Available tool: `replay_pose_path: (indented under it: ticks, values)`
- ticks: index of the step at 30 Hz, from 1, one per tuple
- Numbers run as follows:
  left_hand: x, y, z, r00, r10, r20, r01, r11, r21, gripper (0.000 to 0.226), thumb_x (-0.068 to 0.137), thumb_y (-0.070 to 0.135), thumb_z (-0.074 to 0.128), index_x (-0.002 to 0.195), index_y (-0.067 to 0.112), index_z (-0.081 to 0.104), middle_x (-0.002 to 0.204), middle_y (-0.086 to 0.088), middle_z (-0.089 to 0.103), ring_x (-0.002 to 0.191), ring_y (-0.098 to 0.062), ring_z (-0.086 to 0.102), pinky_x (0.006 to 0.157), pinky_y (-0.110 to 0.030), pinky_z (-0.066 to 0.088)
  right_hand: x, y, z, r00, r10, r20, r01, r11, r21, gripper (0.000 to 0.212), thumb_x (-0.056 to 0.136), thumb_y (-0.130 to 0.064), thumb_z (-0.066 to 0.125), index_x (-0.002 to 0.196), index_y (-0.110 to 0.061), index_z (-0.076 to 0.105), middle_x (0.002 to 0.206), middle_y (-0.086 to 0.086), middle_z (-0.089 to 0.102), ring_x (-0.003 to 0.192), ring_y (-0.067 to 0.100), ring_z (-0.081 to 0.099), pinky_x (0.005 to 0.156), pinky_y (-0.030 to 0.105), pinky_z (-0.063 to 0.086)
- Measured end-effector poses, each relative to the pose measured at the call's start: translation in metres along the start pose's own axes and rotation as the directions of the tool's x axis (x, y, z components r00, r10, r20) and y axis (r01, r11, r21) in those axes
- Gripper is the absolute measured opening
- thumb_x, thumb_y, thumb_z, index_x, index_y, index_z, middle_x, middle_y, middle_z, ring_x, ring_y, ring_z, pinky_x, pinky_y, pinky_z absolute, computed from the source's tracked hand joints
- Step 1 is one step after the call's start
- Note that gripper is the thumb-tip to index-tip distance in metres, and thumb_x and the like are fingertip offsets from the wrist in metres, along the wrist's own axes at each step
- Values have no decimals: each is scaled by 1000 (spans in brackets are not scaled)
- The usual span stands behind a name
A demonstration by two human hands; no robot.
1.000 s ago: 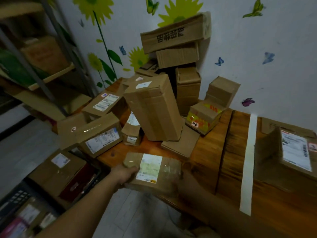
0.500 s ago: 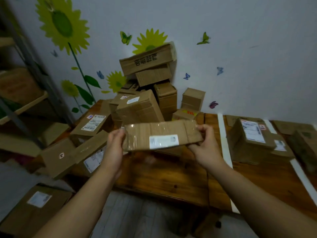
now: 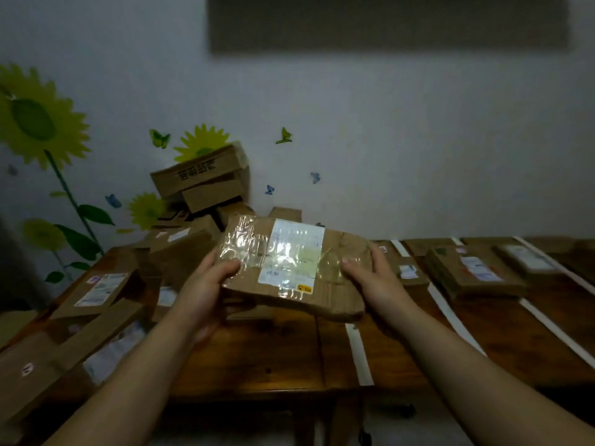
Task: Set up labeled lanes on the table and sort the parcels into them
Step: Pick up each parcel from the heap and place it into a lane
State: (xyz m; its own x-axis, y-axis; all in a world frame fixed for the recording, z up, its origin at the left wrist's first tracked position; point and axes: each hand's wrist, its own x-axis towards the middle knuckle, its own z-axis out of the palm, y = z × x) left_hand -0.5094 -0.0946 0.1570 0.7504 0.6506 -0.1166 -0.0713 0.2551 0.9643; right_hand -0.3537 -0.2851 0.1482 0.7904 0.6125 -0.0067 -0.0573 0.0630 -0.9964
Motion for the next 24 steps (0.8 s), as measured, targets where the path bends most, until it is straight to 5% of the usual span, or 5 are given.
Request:
replay_pose_path:
  ticks: [7, 11, 16, 20, 24]
  values:
    - [-7, -56, 135, 989, -141, -50, 139, 989, -42, 62, 87, 27, 63, 135, 40, 25, 117, -10, 57, 89, -28, 62, 70, -44, 55, -34, 28, -103, 987, 152, -49, -125, 927, 354, 46, 93, -25, 58, 136, -29, 44, 124, 6, 64, 109, 25, 65, 87, 45, 55]
    - [-9, -103, 220, 975, -221, 33, 222, 974, -43, 63, 89, 17, 60, 137, 44, 29, 110, -4, 64, 93, -26, 63, 61, -46, 56, -62, 38, -178, 971, 231, -66, -211, 950, 231, 51, 90, -26, 63, 134, -30, 39, 122, 2, 62, 105, 23, 65, 76, 38, 59]
    - [1, -150, 290, 953, -286, 104, 269, 952, 145, 41, 95, 25, 50, 133, 39, 44, 104, -7, 70, 95, -30, 66, 80, -49, 54, -92, 56, -257, 958, 285, -31, -287, 956, -54, 49, 84, -20, 70, 119, -43, 43, 117, -4, 59, 102, 23, 65, 79, 45, 58]
    - [-10, -184, 318, 926, -367, 90, 343, 917, 205, 40, 92, 32, 57, 130, 38, 45, 102, -7, 72, 96, -31, 67, 87, -51, 51, -104, 73, -285, 947, 318, -40, -318, 948, -10, 41, 86, -16, 68, 109, -44, 49, 114, -8, 60, 101, 20, 64, 75, 41, 60]
    - [-3, -184, 303, 915, -404, -4, 397, 897, 197, 43, 89, 42, 57, 128, 35, 40, 113, -13, 62, 100, -33, 60, 74, -47, 54, -95, 81, -314, 931, 364, -12, -364, 931, -32, 39, 84, -11, 69, 111, -36, 57, 113, -2, 65, 100, 21, 66, 81, 42, 59]
